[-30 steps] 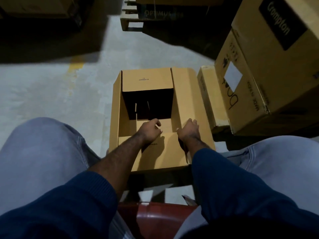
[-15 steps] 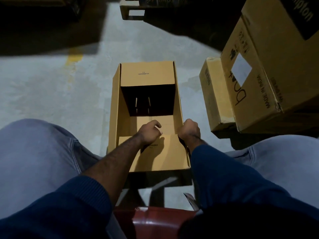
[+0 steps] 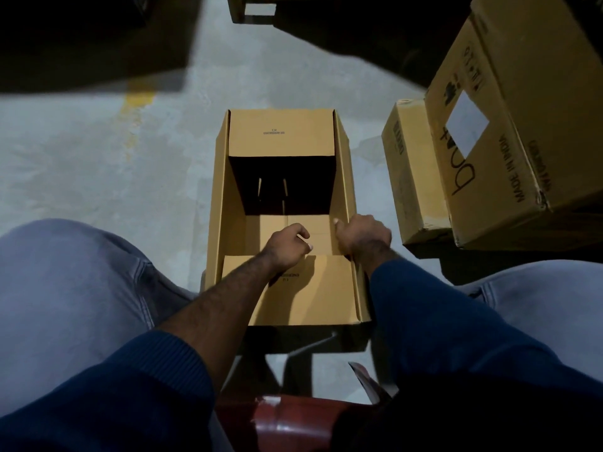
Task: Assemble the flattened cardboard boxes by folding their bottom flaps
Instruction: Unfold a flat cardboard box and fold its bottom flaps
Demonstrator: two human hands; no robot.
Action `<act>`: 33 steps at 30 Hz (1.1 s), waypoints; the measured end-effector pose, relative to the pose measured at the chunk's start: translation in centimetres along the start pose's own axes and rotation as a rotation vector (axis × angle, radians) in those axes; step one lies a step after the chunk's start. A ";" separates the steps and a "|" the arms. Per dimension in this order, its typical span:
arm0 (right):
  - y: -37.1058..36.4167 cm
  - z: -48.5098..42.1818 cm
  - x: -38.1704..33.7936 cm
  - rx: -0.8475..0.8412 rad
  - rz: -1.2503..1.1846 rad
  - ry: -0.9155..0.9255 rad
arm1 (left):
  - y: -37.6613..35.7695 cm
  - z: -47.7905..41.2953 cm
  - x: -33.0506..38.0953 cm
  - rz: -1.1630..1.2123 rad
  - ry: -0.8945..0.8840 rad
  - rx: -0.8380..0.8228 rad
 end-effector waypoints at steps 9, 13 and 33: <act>1.3 -2.4 -1.6 -0.050 0.121 0.107 | 1.8 -2.7 2.1 -0.040 -0.055 0.080; 1.5 -2.7 -1.6 -0.050 0.109 0.118 | 2.1 -4.8 4.4 -0.040 -0.072 0.085; 1.1 -2.9 -1.7 -0.043 0.053 0.083 | -3.3 -14.6 8.3 -0.541 0.046 0.034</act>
Point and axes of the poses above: each hand's wrist, its own z-axis away from the middle knuckle, its own y-axis out of the back of the hand, x = y × z, the point moved 7 cm from there along -z, towards the middle knuckle, and after that the axes turned 5 degrees about -x, right-handed, at the moved point
